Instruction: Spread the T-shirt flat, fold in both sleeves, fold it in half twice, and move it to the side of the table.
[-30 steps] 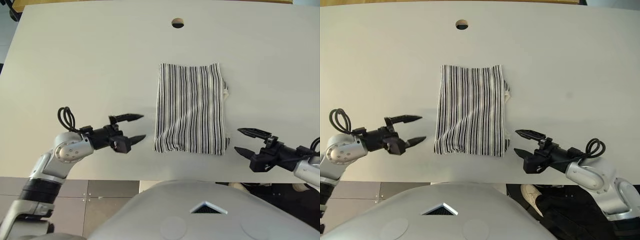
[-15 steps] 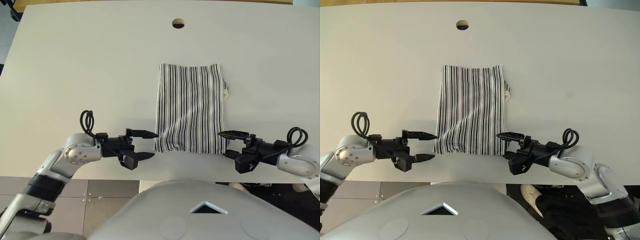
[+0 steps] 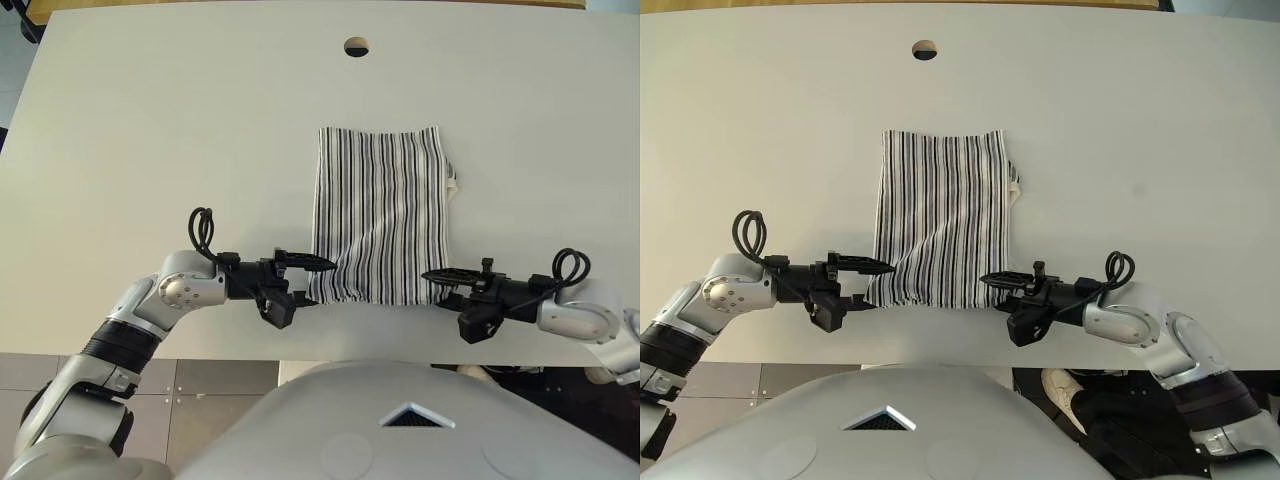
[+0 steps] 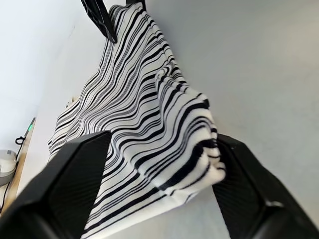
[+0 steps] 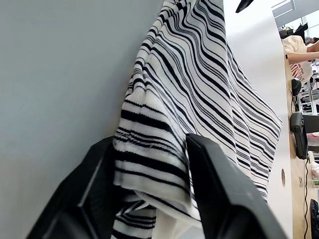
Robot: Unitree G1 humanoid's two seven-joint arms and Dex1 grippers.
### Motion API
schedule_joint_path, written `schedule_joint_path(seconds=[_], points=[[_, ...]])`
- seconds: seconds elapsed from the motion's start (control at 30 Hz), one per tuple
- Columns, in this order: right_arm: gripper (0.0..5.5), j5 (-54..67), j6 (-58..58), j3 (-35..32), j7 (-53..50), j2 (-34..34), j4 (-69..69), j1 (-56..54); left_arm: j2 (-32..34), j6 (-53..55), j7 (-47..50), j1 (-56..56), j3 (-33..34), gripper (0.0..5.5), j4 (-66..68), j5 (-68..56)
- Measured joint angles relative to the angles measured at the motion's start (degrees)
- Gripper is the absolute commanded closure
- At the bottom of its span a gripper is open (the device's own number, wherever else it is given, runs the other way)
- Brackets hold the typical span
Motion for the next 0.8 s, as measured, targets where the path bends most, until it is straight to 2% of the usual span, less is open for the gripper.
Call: schedule_joint_path(seconds=[0.2, 0.43, 0.6, 0.67, 0.8], points=[[5.32, -0.8, -0.5, 0.3, -0.1, 0.0, 1.3, 0.0, -0.3, -1.4, 0.8, 0.0, -1.4, 4.03, 1.7, 0.7], [5.37, -1.0, -0.8, -0.7, -1.2, -0.1, 2.1, 0.7, -0.8, -2.8, 2.3, -0.3, -1.5, 5.02, 2.8, 1.1], [5.38, -0.2, -1.1, -0.9, -1.5, -0.1, 2.0, 1.6, -0.6, -2.9, 2.9, 0.4, -1.3, 5.35, 2.4, 0.5], [5.38, 2.4, -1.0, -1.0, -0.7, -0.9, 1.2, 3.1, 0.8, -1.5, 2.8, 3.5, -1.2, 5.36, 0.0, -2.6], [5.38, 10.2, -0.7, -1.8, 1.9, -3.9, -4.2, 10.2, 6.5, 2.7, 2.3, 17.0, -1.3, 5.37, -9.8, -11.5]])
